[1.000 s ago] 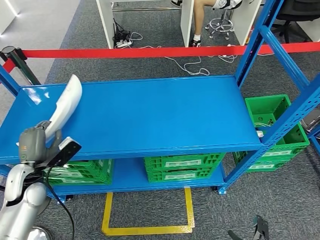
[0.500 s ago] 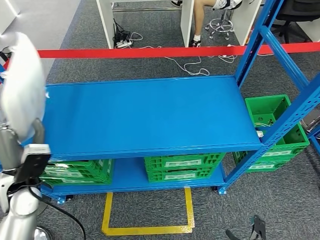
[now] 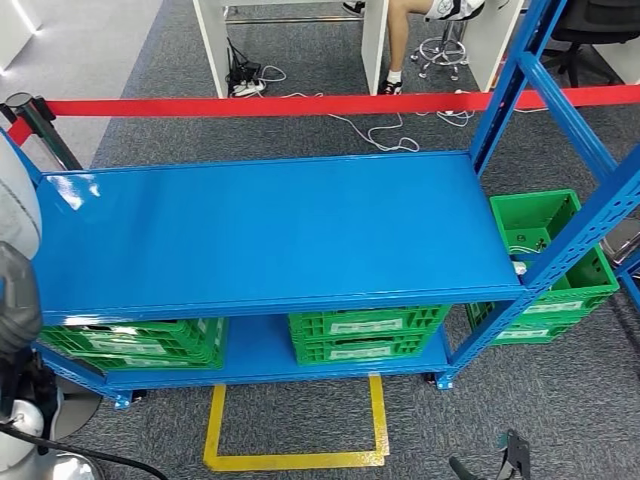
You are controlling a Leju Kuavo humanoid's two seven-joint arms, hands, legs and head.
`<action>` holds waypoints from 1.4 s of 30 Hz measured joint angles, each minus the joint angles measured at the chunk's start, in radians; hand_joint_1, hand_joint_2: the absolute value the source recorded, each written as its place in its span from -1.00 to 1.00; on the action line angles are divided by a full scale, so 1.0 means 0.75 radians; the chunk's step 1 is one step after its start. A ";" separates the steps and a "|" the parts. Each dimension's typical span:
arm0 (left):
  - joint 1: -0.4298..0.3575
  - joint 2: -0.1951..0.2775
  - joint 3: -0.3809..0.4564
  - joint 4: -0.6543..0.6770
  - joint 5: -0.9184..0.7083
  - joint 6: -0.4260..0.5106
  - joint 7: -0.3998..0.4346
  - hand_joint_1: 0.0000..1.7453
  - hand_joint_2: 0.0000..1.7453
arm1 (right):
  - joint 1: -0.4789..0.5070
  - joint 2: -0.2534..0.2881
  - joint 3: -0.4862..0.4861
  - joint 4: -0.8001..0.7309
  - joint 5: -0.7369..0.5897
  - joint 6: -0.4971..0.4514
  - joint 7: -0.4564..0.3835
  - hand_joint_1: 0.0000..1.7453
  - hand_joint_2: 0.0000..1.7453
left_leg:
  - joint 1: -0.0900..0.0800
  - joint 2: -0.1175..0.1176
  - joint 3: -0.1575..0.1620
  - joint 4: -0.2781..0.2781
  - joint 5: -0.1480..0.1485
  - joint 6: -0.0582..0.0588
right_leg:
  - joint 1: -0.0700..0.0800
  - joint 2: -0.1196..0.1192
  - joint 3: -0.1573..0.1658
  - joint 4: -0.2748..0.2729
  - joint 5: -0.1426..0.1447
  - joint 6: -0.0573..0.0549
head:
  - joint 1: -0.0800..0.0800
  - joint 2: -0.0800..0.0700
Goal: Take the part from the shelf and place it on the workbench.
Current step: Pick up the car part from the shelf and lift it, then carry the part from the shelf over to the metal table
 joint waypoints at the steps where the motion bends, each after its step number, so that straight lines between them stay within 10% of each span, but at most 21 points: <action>1: 0.000 0.003 0.000 -0.007 0.003 -0.002 -0.002 1.00 1.00 | 0.000 0.000 0.000 0.000 -0.001 0.000 0.000 -1.00 1.00 | 0.000 0.000 0.000 0.000 0.000 0.000 | 0.000 0.000 0.000 0.000 0.000 0.000 | 0.000 0.000; 30: 0.002 0.005 0.003 -0.026 0.015 0.036 -0.041 1.00 1.00 | 0.002 0.004 -0.001 0.000 -0.015 -0.006 -0.008 -1.00 1.00 | 0.000 0.000 0.000 0.000 0.000 0.000 | 0.000 0.000 0.000 0.000 0.000 0.000 | 0.000 0.000; 36: 0.000 0.001 0.003 -0.026 0.001 0.058 -0.046 1.00 1.00 | -0.001 0.012 -0.001 0.000 -0.015 -0.009 -0.007 -1.00 1.00 | -0.003 0.003 0.005 -0.009 0.006 0.032 | -0.007 0.001 0.003 -0.011 0.006 0.021 | -0.001 0.000; 42: -0.004 -0.011 0.004 -0.021 0.005 0.077 -0.054 1.00 1.00 | -0.008 0.015 0.000 0.000 -0.015 -0.020 -0.003 -1.00 1.00 | 0.017 0.017 0.017 -0.048 0.034 0.036 | -0.015 -0.003 -0.127 0.316 -0.177 0.052 | 0.009 0.000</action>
